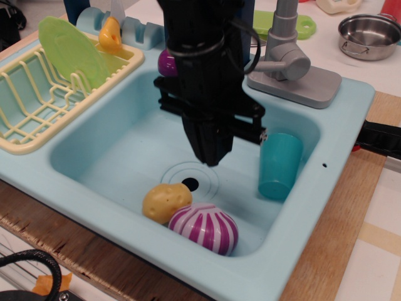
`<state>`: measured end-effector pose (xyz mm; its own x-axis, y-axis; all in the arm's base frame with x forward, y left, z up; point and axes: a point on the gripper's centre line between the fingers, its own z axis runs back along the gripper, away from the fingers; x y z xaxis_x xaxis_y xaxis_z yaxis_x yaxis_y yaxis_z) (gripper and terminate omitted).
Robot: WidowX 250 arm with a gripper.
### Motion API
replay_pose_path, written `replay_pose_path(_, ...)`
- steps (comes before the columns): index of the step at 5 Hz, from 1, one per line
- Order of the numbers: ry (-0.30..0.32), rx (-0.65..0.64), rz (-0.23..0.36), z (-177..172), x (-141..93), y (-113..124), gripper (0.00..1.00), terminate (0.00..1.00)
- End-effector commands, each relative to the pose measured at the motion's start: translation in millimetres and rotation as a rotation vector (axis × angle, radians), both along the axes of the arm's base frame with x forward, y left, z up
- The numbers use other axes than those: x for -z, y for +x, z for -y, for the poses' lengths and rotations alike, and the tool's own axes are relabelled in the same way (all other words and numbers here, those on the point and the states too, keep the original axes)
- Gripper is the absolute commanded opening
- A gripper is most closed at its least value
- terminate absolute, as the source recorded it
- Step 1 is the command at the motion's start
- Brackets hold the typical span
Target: Turn lever vertical to-front
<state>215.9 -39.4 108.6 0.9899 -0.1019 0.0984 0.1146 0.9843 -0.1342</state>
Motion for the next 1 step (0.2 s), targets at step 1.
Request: replay_pose_path(1, -0.013, 0.024, 0.02, 2.6, -29.3, -1.4, 1.0, 1.0)
